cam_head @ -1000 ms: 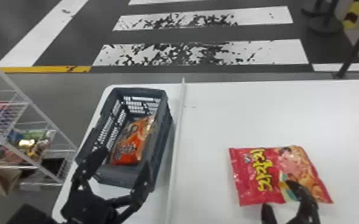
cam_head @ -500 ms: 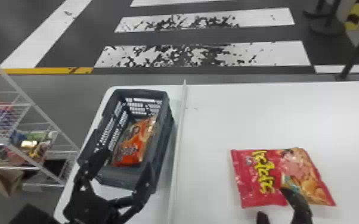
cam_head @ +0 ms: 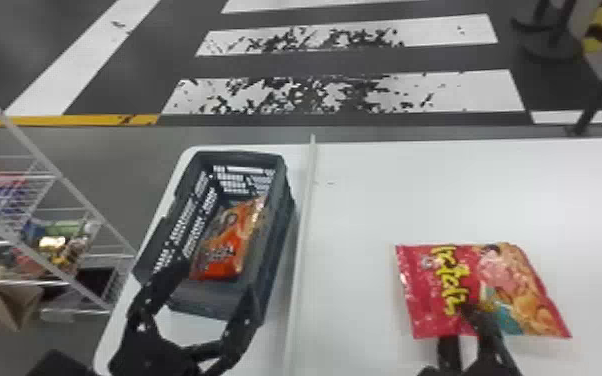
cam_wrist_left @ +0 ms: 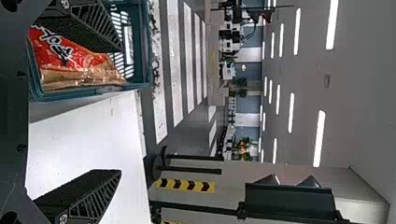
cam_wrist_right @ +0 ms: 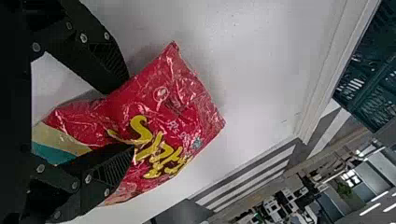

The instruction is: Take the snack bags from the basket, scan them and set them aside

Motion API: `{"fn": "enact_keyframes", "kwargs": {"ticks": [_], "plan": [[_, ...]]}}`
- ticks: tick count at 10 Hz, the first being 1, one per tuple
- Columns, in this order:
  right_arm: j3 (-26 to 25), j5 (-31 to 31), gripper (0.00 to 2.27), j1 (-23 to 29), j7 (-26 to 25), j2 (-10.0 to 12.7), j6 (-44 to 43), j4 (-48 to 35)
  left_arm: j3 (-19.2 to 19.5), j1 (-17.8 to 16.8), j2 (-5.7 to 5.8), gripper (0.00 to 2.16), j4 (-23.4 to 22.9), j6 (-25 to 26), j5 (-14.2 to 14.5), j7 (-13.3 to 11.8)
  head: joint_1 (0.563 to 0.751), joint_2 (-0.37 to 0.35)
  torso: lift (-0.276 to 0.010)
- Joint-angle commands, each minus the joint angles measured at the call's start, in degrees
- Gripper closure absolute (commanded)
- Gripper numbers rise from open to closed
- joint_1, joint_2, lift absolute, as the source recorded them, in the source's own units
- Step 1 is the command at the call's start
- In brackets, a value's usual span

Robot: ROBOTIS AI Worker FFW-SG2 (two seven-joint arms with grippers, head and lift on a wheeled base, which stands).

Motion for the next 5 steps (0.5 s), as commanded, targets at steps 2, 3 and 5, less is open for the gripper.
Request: {"fn": "enact_keyframes", "kwargs": {"ticks": [2, 3, 5], "plan": [[-1.4, 1.5, 2.25, 1.7, 0.7, -0.6, -3.3, -1.3, 0.2, -0.5, 0.0, 0.07, 1.0, -0.1, 1.0, -0.7, 0.695, 0.184, -0.075], [-2.5, 1.6, 2.25, 2.9, 0.8, -0.6, -3.3, -3.3, 0.1, -0.8, 0.0, 0.07, 1.1, -0.1, 1.0, -0.7, 0.695, 0.187, -0.075], [-6.5, 0.0, 2.25, 5.6, 1.0, -0.7, -5.1, -9.5, 0.1, -1.0, 0.0, 0.07, 0.9, -0.3, 1.1, -0.8, 0.695, 0.189, -0.075]]}}
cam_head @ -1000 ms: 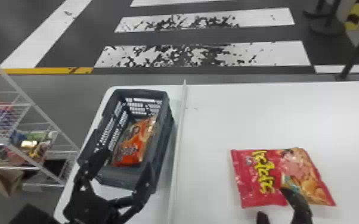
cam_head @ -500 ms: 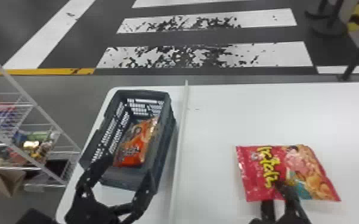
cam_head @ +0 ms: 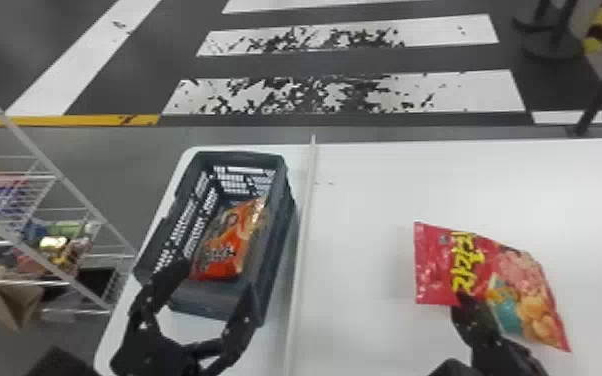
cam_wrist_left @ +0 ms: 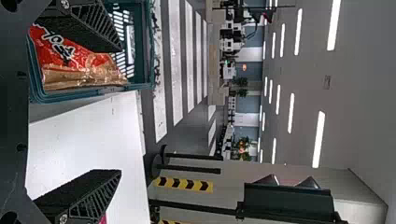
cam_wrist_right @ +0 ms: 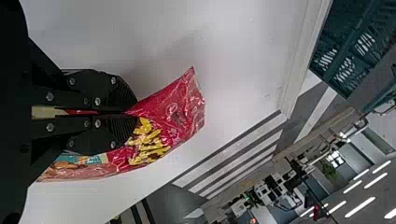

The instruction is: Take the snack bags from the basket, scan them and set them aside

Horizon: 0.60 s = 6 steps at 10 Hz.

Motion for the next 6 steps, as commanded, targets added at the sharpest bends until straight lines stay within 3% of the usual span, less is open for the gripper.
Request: {"fn": "enact_keyframes", "kwargs": {"ticks": [1, 3, 4, 6], "plan": [[-3.2, -1.8, 2.25, 2.0, 0.1, 0.0, -1.0, -4.9, 0.0, 0.0, 0.08, 0.07, -0.1, -0.1, 0.1, -0.1, 0.695, 0.179, -0.075], [-9.1, -9.0, 2.25, 4.4, 2.7, 0.3, -0.9, -13.3, 0.0, 0.0, 0.08, 0.07, -0.1, -0.1, 0.2, -0.4, 0.695, 0.149, -0.075], [-13.0, -15.6, 2.25, 5.6, 4.2, 1.1, -0.9, -17.2, -0.1, -0.1, 0.17, 0.07, 0.1, -0.1, 0.2, -0.5, 0.695, 0.132, -0.075], [-22.3, -35.9, 2.25, 7.6, 8.5, 6.4, -2.8, -22.0, -0.4, -0.5, 0.26, 0.07, 0.3, -0.1, 0.1, -0.8, 0.695, 0.096, -0.075]]}}
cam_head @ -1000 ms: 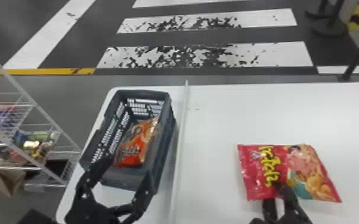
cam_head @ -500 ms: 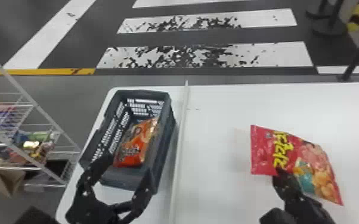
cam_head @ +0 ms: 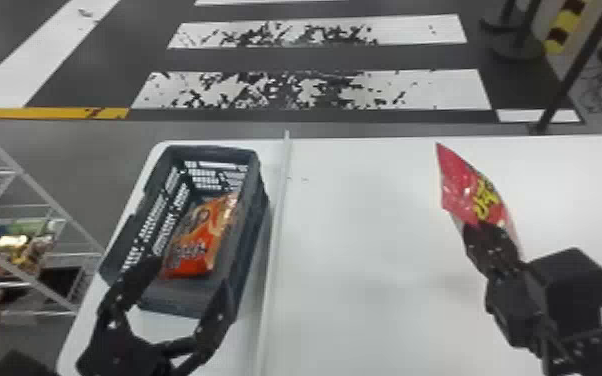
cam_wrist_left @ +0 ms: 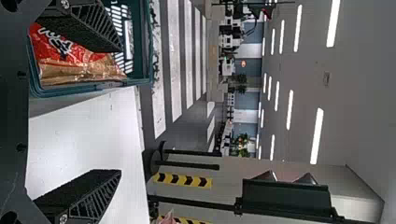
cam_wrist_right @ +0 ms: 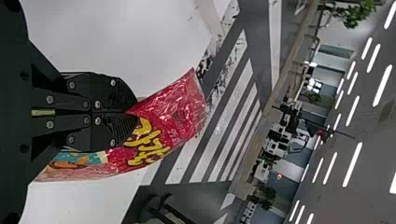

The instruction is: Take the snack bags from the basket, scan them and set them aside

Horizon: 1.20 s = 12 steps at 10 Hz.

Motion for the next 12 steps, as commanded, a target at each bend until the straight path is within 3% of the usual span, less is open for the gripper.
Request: {"fn": "enact_keyframes", "kwargs": {"ticks": [1, 3, 4, 6, 9, 12], "plan": [[-6.9, -16.6, 2.25, 1.0, 3.0, 3.5, -1.3, -1.5, -0.4, -0.2, 0.23, 0.07, 0.1, 0.0, -0.2, 0.0, 0.695, 0.09, -0.075], [-15.9, -36.3, 2.25, 3.1, 10.2, 8.1, 0.5, -2.4, -0.8, -0.3, 0.31, 0.07, 0.2, 0.0, -0.9, 0.0, 0.695, 0.073, -0.075], [-19.4, -43.2, 2.25, 3.4, 10.7, 9.6, 3.7, -3.3, -1.4, -0.4, 0.49, 0.07, 0.2, 0.2, -2.1, 0.1, 0.695, 0.06, -0.075], [-24.9, -54.1, 2.25, 4.0, 8.6, 15.6, 8.1, -3.0, -2.5, -0.4, 0.49, 0.07, -0.1, 0.0, -2.6, 0.5, 0.695, 0.013, -0.075], [-29.3, -56.6, 2.25, 2.4, -0.7, 16.5, 9.1, 4.7, -2.9, 0.0, 0.49, 0.07, -1.0, 0.2, -3.6, 0.6, 0.695, -0.092, -0.075], [-35.4, -56.3, 2.24, -1.7, -5.9, 16.4, 16.3, 10.3, -3.1, 1.2, 0.4, 0.07, -2.4, 0.2, -3.7, 0.5, 0.695, -0.22, -0.075]]}}
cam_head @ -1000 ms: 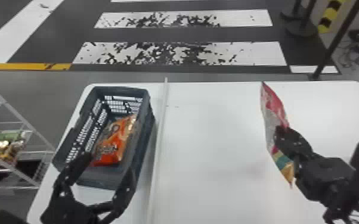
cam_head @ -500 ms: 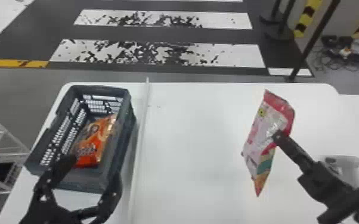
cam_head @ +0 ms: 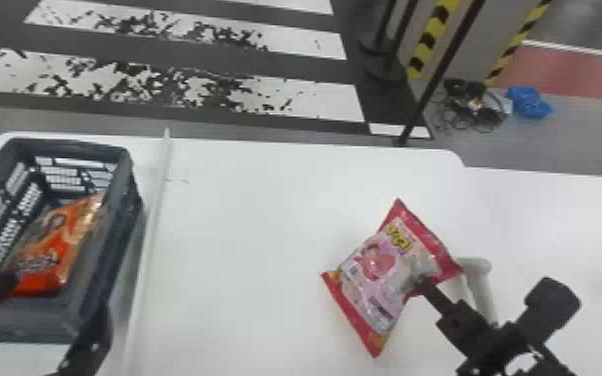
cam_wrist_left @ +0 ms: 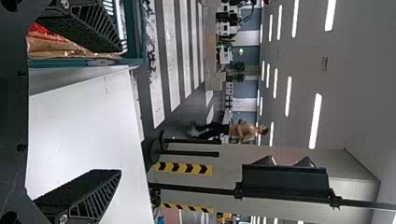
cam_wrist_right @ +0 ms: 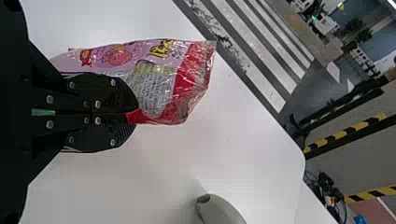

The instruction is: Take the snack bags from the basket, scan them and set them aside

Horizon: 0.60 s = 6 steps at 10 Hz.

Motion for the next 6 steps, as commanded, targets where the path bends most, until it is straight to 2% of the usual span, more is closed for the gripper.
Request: {"fn": "enact_keyframes", "kwargs": {"ticks": [1, 2, 3, 4, 5, 6], "plan": [[-1.7, 1.7, 2.23, -1.6, -0.4, -0.2, 1.9, 0.3, -0.1, 0.3, -0.04, 0.07, -0.3, -0.2, 0.0, 0.0, 0.695, -0.259, -0.075], [-2.4, 4.4, 2.22, -3.6, 0.7, -0.8, 4.3, 0.4, -0.4, 0.5, -0.04, 0.07, -0.6, -0.2, 0.0, 0.0, 0.695, -0.274, -0.075], [-3.8, 6.0, 1.91, -5.8, 6.4, -1.5, 6.4, 2.1, -0.4, 0.7, -0.04, 0.07, -0.6, -0.2, 0.0, -0.2, 0.695, -0.295, -0.075], [-5.3, 7.6, 0.69, -8.1, 13.1, -2.8, 10.8, 4.7, -0.5, 0.7, -0.04, 0.07, -0.6, -0.2, -0.4, -0.1, 0.695, -0.291, -0.075], [-5.2, 10.1, 0.0, -8.3, 16.3, -3.9, 10.5, 6.0, -0.7, 0.7, -0.04, 0.07, -0.6, -0.2, -0.6, -0.2, 0.695, -0.278, -0.075], [-4.7, 13.5, 0.0, -7.9, 19.5, -3.9, 6.3, 6.5, -1.0, 0.7, 0.05, 0.07, -0.6, -0.2, -0.7, -0.2, 0.695, -0.278, -0.075]]}}
